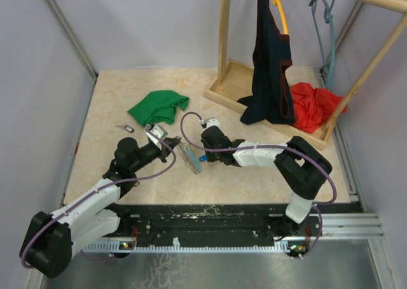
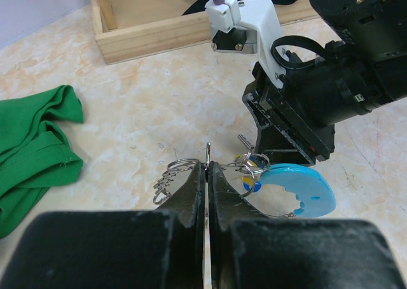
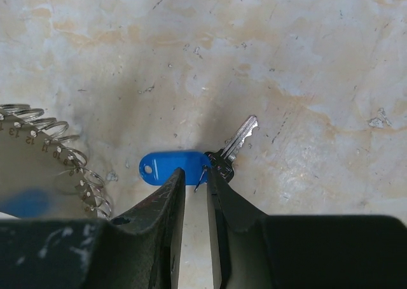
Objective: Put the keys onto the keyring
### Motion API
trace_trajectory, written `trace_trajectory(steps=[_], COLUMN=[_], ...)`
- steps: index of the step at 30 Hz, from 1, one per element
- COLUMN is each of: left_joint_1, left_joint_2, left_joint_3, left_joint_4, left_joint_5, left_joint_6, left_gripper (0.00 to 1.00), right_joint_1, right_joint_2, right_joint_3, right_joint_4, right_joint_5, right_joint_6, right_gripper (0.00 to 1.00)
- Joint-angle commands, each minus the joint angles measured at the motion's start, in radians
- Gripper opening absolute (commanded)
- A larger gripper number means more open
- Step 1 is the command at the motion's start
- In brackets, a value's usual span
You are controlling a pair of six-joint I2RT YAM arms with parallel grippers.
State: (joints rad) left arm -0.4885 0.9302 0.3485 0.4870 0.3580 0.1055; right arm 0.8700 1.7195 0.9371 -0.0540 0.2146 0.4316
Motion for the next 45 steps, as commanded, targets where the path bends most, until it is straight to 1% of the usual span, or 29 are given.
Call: trace_trajectory(steps=[1,5,9,11,12,16,21,25,28,33,40,45], left_joint_1=[-0.002,-0.002,-0.003,-0.002,-0.002,-0.003,-0.002,-0.002,-0.003,-0.002,-0.003,-0.002], left_joint_2=[-0.012,-0.012,-0.014,-0.014,-0.014,-0.015,-0.018,-0.023,-0.025,-0.033,-0.027,-0.028], left_joint_3=[-0.004,-0.005,-0.006,-0.003,-0.003,-0.003,-0.003,-0.005,-0.007,-0.014,-0.011,-0.013], left_joint_4=[0.041,0.041,0.041,0.041,0.041,0.041,0.042,0.044,0.044,0.039,0.033,0.035], left_joint_5=[0.008,0.011,0.013,0.020,0.024,0.034,0.047,0.057,0.063,0.076,0.098,0.115], left_joint_6=[-0.005,-0.003,-0.004,-0.002,-0.001,0.002,0.008,0.013,0.013,0.019,0.030,0.036], left_gripper=[0.00,0.00,0.00,0.00,0.00,0.00,0.00,0.00,0.00,0.00,0.00,0.00], right_joint_1=[0.011,0.011,0.011,0.010,0.009,0.006,-0.020,-0.051,-0.057,-0.059,-0.062,-0.068], right_joint_2=[0.003,0.006,-0.008,-0.030,-0.043,-0.127,-0.233,-0.256,-0.223,-0.107,0.124,0.243], right_joint_3=[0.014,0.012,0.022,0.032,0.041,0.083,0.123,0.163,0.185,0.241,0.398,0.511], right_joint_4=[0.001,-0.009,-0.042,-0.087,-0.119,-0.306,-0.620,-0.813,-0.864,-0.850,-0.834,-0.837], right_joint_5=[0.029,0.040,0.035,0.034,0.035,0.024,0.020,0.003,-0.017,-0.039,-0.047,-0.046], right_joint_6=[0.012,0.008,-0.003,-0.026,-0.039,-0.096,-0.132,-0.159,-0.191,-0.252,-0.357,-0.394], right_gripper=[0.19,0.16,0.07,0.01,0.00,0.00,0.00,0.00,0.00,0.00,0.00,0.00])
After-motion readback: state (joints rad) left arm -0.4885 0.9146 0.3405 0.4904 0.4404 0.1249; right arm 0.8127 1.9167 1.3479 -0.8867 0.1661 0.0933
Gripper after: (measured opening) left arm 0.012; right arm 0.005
